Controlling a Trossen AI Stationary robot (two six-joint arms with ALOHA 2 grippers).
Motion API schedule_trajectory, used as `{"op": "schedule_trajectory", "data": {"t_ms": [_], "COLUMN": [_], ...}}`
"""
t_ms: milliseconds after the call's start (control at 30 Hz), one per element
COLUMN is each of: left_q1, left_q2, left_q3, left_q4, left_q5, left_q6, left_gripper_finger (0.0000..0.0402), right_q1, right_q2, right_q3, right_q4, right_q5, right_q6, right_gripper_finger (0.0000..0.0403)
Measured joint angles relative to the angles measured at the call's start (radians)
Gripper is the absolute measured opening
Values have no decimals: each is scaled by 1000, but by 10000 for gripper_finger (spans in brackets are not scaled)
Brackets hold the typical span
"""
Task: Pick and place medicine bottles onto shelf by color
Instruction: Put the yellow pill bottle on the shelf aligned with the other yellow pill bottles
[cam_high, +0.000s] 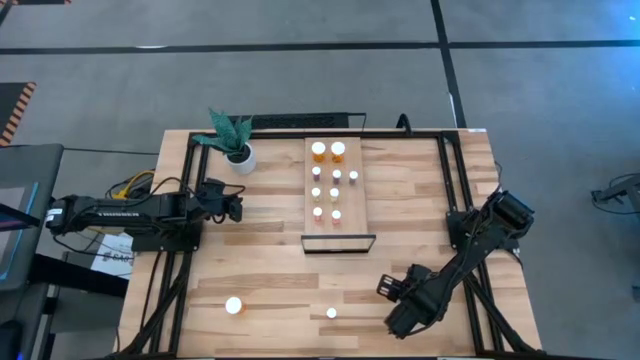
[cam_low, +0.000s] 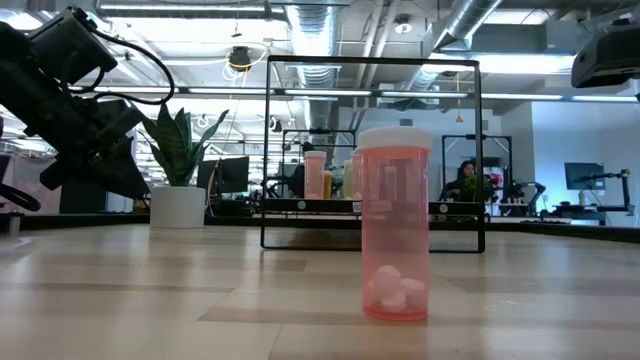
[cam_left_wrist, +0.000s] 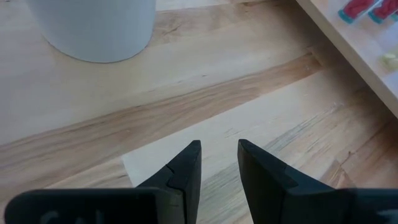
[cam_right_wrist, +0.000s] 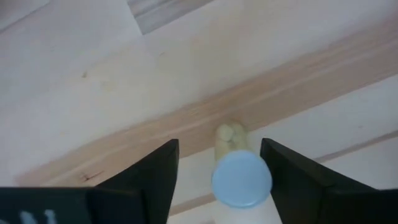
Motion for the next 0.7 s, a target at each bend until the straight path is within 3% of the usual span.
{"op": "schedule_trajectory", "data": {"t_ms": [400,533,700], "left_q1": [0,0,0], "left_q2": [0,0,0], "left_q3": [0,0,0], "left_q4": [0,0,0], "left_q5": [0,0,0], "left_q6": [0,0,0], "left_gripper_finger": [91,91,91], "right_q1": [0,-6,-24], "right_q2": [-1,-2,-11], "right_q3": [0,0,0], "right_q4": [36,40,28], "right_q5": [1,2,3], "right_q6": [0,0,0], "right_gripper_finger": [118,118,155]}}
